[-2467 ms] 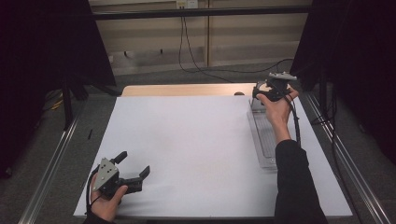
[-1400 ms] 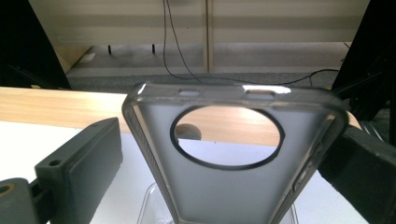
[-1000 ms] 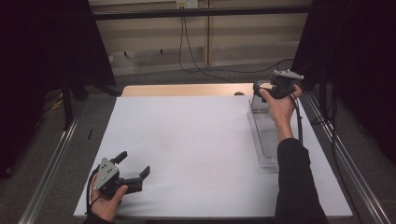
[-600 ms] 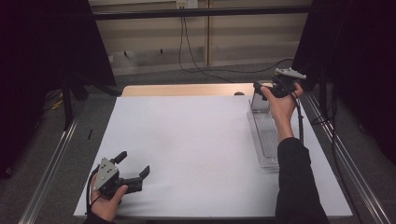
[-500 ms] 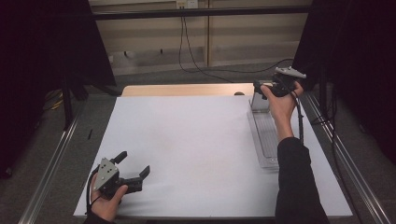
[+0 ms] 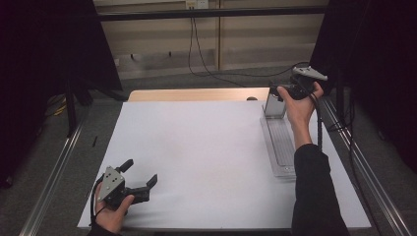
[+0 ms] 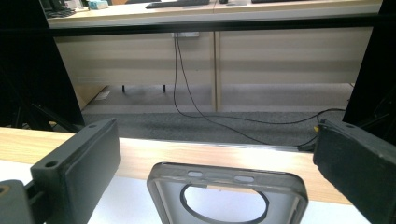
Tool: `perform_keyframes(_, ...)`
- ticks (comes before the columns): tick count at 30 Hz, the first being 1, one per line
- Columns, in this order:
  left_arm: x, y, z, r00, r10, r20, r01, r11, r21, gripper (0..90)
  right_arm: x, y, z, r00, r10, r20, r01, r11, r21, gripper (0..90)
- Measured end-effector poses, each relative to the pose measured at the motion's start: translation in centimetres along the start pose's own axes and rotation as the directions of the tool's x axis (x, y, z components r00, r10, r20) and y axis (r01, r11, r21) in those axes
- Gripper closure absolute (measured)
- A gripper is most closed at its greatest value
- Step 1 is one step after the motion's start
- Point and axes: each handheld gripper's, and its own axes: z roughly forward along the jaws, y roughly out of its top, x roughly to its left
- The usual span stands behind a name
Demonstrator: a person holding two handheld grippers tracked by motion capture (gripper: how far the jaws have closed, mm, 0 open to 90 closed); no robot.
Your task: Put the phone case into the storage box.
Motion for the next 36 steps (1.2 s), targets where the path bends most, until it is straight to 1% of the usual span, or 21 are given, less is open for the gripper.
perform_keyframes(5, 0.0, 0.0, 0.0, 1.0, 0.0, -0.001, 0.0, 1.0, -0.001, 2.5, -0.2, 0.2, -0.5, 1.0, 0.005, -0.009, -0.005, 1.0, -0.01, 0.0)
perform_keyframes(7, 0.0, 0.0, 0.0, 1.0, -0.005, -0.006, 0.005, 1.0, -0.002, 2.5, -0.3, 0.3, -0.8, 1.0, 0.009, -0.002, -0.009, 1.0, -0.017, 0.0)
perform_keyframes(9, 0.1, 0.0, 0.0, 1.0, -0.003, -0.007, 0.003, 1.0, -0.001, 2.5, -0.5, 0.4, -1.0, 0.9998, 0.015, -0.012, -0.015, 1.0, -0.018, 0.0)
perform_keyframes(12, 0.1, 0.1, 0.0, 0.9999, -0.007, -0.013, 0.007, 1.0, -0.004, 2.5, -0.7, 0.3, -1.4, 0.9999, 0.009, -0.006, -0.009, 1.0, -0.02, 0.0)
perform_keyframes(14, 0.1, 0.1, 0.0, 0.9998, -0.008, -0.019, 0.008, 0.9999, -0.008, 2.4, -0.8, 0.2, -1.7, 0.9999, 0.014, -0.001, -0.014, 1.0, -0.019, 0.0)
perform_keyframes(16, 0.1, 0.2, 0.0, 0.9997, -0.012, -0.023, 0.012, 0.9999, -0.011, 2.4, -1.0, 0.1, -2.0, 0.9997, 0.022, -0.007, -0.022, 1.0, -0.019, 0.0)
perform_keyframes(17, 0.1, 0.2, 0.0, 0.9997, -0.015, -0.022, 0.015, 0.9998, -0.011, 2.4, -1.1, 0.1, -2.1, 0.9998, 0.017, -0.008, -0.018, 1.0, -0.012, 0.0)
perform_keyframes(20, 0.1, 0.1, 0.1, 0.9996, -0.013, -0.026, 0.013, 0.9998, -0.014, 1.9, -1.3, -0.1, -2.5, 0.9999, 0.012, -0.012, -0.012, 1.0, -0.021, 0.0)
perform_keyframes(21, 0.1, 0.1, 0.1, 0.9995, -0.018, -0.027, 0.017, 0.9997, -0.016, 1.9, -1.3, -0.1, -2.6, 0.9999, 0.004, -0.013, -0.004, 1.0, -0.022, 0.0)
perform_keyframes(22, 0.2, 0.1, 0.1, 0.9994, -0.014, -0.032, 0.013, 0.9998, -0.016, 1.9, -1.4, -0.2, -2.7, 0.9998, -0.003, -0.021, 0.002, 1.0, -0.028, 0.0)
perform_keyframes(23, 0.3, 0.1, 0.1, 0.9994, -0.014, -0.033, 0.014, 0.9998, -0.014, 1.9, -1.5, -0.4, -2.9, 0.9996, 0.0, -0.028, -0.001, 0.999, -0.033, 0.0)
perform_keyframes(24, 0.3, 0.1, 0.1, 0.9993, -0.021, -0.03, 0.021, 0.9997, -0.015, 1.9, -1.7, -0.5, -3.1, 0.9996, 0.0, -0.029, -0.001, 0.999, -0.038, 0.0)
perform_keyframes(25, 0.3, 0.1, 0.2, 0.9993, -0.02, -0.033, 0.02, 0.9997, -0.013, 1.9, -1.9, -0.7, -3.2, 0.9994, 0.007, -0.035, -0.009, 0.999, -0.04, 0.0)
perform_keyframes(29, 0.3, 0.1, 0.2, 0.9994, -0.019, -0.03, 0.019, 0.9997, -0.017, 2.0, -2.3, -1.4, -3.7, 0.9989, -0.002, -0.047, 0.0, 0.999, -0.045, 0.0)
perform_keyframes(32, 0.3, 0.1, 0.1, 0.9993, -0.019, -0.031, 0.019, 0.9996, -0.019, 2.0, -2.2, -1.8, -4.1, 0.9977, -0.003, -0.068, -0.001, 0.999, -0.052, 0.0)
perform_keyframes(34, 0.3, 0.1, 0.1, 0.9992, -0.025, -0.031, 0.024, 0.9994, -0.025, 2.0, -2.1, -2.0, -4.2, 0.9966, -0.02, -0.079, 0.016, 0.998, -0.053, 0.0)
perform_keyframes(36, 0.4, 0.1, 0.0, 0.9994, -0.02, -0.029, 0.019, 0.9996, -0.022, 2.0, -1.9, -2.1, -4.4, 0.9954, -0.029, -0.091, 0.024, 0.998, -0.055, 0.0)
